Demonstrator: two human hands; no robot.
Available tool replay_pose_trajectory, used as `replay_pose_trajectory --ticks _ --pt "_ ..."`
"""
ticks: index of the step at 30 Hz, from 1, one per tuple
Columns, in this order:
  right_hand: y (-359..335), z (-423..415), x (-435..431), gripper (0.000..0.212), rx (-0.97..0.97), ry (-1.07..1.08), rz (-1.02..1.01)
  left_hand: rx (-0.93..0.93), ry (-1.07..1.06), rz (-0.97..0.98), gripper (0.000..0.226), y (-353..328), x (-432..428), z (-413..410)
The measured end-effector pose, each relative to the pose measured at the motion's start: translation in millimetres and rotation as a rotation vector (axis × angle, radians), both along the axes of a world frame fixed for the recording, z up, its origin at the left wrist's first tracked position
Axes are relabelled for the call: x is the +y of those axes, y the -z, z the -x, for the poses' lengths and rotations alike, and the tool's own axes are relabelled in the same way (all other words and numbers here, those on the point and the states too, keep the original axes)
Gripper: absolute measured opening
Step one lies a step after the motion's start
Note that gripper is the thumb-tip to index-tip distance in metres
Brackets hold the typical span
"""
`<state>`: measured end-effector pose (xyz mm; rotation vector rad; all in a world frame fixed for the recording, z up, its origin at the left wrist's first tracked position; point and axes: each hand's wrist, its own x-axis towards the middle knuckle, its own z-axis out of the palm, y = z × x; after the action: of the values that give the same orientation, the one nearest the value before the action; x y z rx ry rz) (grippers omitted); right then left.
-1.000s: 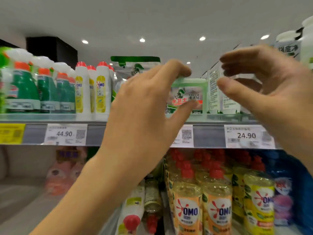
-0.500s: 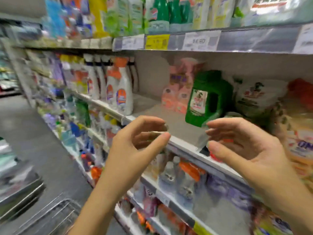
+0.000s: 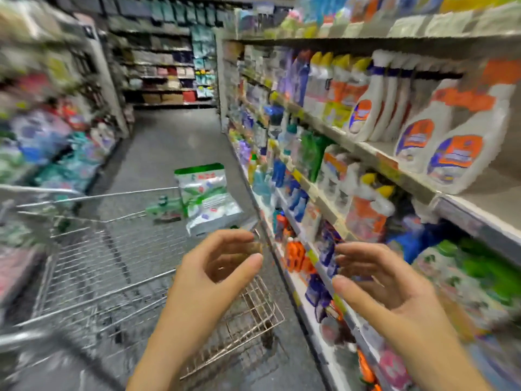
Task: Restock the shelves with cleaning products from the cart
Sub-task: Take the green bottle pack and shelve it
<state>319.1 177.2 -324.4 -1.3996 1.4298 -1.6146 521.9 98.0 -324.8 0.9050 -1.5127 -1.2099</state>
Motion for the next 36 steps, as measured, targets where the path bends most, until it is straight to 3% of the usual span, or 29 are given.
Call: replay_pose_trajectory --ticks 10,13,18,25,28,31,36 --pt "43 -123 -187 0.045 -0.037 -0.287 -0.142 -0.126 -0.257 -0.089 0.034 45 -126 -143" --pt "53 -134 -235 0.066 0.022 -0.348 -0.215 -0.150 -0.288 -0.161 0.039 61 -159 -155" --pt "61 -139 -332 0.044 0.072 -0.455 -0.283 -0.208 -0.364 -0.266 0.036 79 -224 -160" --pt "93 -152 -503 0.038 0.375 -0.648 -0.555 -0.287 -0.511 -0.403 0.034 112 -339 -160" --pt "124 -170 -565 0.042 0.528 -0.688 -0.601 -0.430 -0.551 -0.452 0.045 143 -394 -155" --pt "169 -198 -608 0.053 0.697 -0.682 -0.635 -0.568 -0.559 -0.472 0.057 183 -445 -151" --pt "227 -238 -637 0.059 0.861 -0.612 -0.658 -0.630 -0.591 -0.590 0.070 238 -509 -167"
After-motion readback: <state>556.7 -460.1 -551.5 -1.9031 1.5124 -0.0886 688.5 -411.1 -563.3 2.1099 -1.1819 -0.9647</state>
